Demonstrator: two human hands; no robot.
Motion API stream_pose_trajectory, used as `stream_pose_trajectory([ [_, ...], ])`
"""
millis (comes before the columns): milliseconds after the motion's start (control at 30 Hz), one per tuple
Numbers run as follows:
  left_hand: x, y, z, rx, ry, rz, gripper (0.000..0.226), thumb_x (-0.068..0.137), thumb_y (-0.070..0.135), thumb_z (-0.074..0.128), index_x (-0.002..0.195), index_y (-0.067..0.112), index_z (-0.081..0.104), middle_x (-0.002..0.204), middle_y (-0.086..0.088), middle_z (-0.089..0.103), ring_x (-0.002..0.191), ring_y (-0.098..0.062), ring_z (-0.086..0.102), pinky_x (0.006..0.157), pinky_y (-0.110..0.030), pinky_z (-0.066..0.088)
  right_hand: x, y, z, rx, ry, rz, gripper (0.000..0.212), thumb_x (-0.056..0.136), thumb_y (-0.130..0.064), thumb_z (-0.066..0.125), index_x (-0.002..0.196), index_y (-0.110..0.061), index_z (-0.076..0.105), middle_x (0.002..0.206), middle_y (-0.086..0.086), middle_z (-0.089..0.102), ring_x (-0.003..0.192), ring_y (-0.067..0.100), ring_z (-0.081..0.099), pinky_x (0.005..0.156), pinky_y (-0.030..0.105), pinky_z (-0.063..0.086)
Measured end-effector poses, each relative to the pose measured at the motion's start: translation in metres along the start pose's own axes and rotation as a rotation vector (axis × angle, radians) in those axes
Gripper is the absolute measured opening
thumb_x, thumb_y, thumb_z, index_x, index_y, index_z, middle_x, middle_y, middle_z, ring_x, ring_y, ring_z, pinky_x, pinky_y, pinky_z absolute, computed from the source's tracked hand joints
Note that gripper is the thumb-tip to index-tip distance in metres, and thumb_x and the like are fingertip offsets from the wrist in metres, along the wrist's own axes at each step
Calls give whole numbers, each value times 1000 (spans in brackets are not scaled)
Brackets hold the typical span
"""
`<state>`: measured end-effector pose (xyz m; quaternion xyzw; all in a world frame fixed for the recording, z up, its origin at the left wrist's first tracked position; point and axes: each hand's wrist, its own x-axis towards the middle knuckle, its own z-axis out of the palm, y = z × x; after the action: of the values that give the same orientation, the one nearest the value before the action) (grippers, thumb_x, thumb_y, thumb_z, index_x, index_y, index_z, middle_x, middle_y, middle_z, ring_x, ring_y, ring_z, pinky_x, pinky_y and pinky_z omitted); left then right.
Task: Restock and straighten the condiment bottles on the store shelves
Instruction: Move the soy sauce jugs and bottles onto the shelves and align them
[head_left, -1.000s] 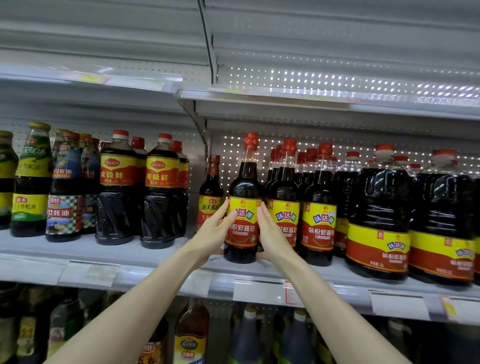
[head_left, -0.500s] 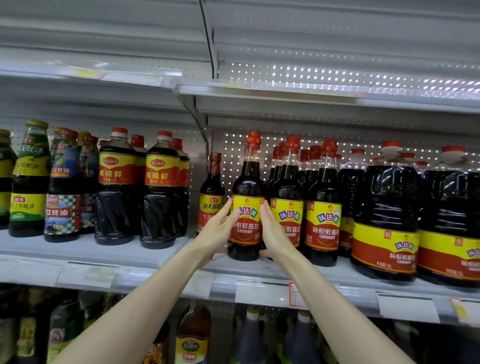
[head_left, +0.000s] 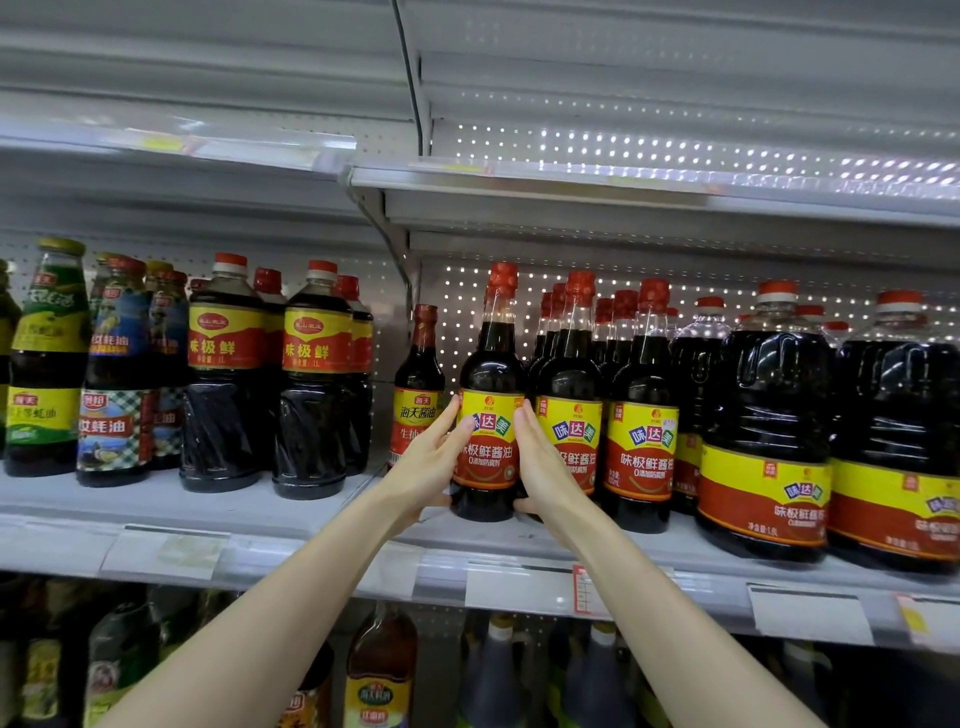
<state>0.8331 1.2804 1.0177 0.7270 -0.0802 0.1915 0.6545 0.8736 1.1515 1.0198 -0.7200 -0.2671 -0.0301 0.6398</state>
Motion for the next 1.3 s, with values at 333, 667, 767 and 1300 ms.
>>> stream_pose_trajectory([
  [333,3,-6,1,6,17,24,59,102,35,40,154,32,13,138,4,47,121,-14,48,104,-38,40,2,1,0,16,-7,12,56,102,-51,25,153,-36,7,160,-6,16,143,19,26,110,47,32],
  [667,1,-4,3,23,20,28,57,101,37,39,152,34,15,135,7,47,112,-8,47,96,-32,41,5,2,-1,-33,16,6,56,102,-52,23,154,-35,9,160,-6,16,144,18,26,113,43,31],
  [767,1,-5,3,25,22,35,58,101,37,40,153,32,15,133,7,48,111,-7,49,96,-29,40,2,1,-2,-50,14,-14,56,103,-49,21,154,-31,9,160,-6,19,142,15,27,105,30,31],
  [1300,-1,-1,7,28,29,-6,58,102,38,37,153,34,10,128,10,45,115,-11,45,103,-41,38,2,-1,0,-28,22,10,56,102,-52,23,154,-36,8,161,-5,16,145,21,24,114,52,29],
])
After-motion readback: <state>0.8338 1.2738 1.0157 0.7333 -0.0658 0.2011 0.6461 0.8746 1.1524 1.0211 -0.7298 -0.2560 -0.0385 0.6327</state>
